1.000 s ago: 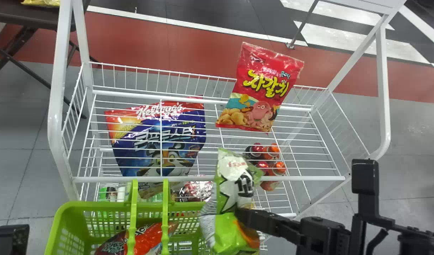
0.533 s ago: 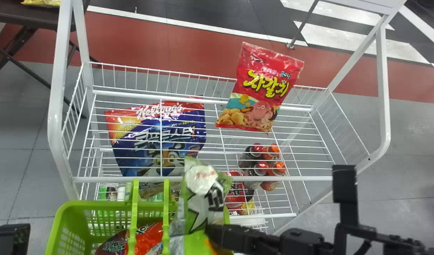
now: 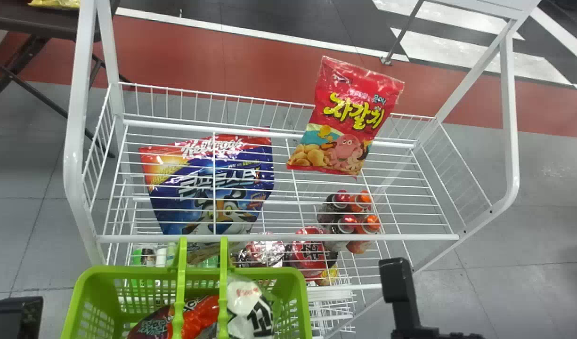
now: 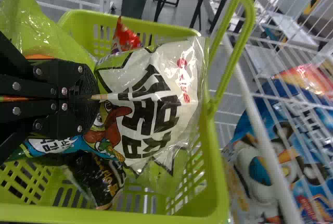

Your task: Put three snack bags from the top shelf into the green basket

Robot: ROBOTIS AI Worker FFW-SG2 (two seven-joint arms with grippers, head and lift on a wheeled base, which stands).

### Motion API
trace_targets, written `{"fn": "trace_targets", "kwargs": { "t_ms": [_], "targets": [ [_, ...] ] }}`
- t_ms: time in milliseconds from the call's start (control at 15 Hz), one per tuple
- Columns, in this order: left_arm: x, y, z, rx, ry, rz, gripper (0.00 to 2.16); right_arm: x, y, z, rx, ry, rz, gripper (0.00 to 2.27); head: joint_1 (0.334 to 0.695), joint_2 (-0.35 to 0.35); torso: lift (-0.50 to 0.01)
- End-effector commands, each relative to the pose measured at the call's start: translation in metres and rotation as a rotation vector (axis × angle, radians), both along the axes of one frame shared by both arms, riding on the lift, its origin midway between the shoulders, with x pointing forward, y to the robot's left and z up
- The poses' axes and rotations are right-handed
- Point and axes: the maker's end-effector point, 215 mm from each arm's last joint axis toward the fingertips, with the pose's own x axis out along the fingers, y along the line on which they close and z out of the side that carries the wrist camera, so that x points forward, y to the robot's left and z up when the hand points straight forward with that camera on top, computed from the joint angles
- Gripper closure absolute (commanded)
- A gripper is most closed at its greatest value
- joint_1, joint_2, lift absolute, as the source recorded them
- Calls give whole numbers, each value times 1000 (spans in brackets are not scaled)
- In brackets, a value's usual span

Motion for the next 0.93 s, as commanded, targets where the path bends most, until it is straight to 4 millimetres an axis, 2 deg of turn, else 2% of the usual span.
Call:
{"fn": "trace_targets", "kwargs": {
  "t_ms": [0, 67, 133, 200, 267, 467, 533, 667, 800, 867],
  "targets": [
    [-1, 1, 0, 1, 2, 0, 1453, -12, -7, -28, -88, 46, 19, 2169, 695, -350, -46],
    [-2, 1, 0, -1, 2, 0, 1453, -12, -14, -32, -114, 47, 18, 1963, 695, -350, -46],
    [-2, 1, 0, -1, 2, 0, 1453, -10, -20, -31, -137, 36, 24, 1382, 695, -350, -46],
    [-2, 0, 0, -1, 4, 0, 1453, -10, -24, -25, -163, 13, 38, 272, 695, -350, -46],
    [-2, 0, 0, 0, 4, 1, 1453, -10, -28, -17, -208, -22, 43, -2, 695, -350, -46],
    [0, 0, 0, -1, -5, 4, 1453, 4, -35, 17, -281, -148, 65, 53, 695, -350, -46],
    [0, 0, 1, -3, -8, 4, 1453, 4, -34, 21, -278, -162, 76, 60, 695, -350, -46],
    [1, 0, 0, -3, -12, 8, 1453, 46, -29, 47, -251, -332, 31, 63, 695, -350, -46],
    [0, 0, 0, -6, -15, 9, 1453, 102, -25, 92, -203, -601, -58, 63, 695, -350, -46],
    [0, -1, -1, -7, -15, 8, 1453, 128, -24, 126, -153, -778, -111, 63, 695, -350, -46]
  ]
}}
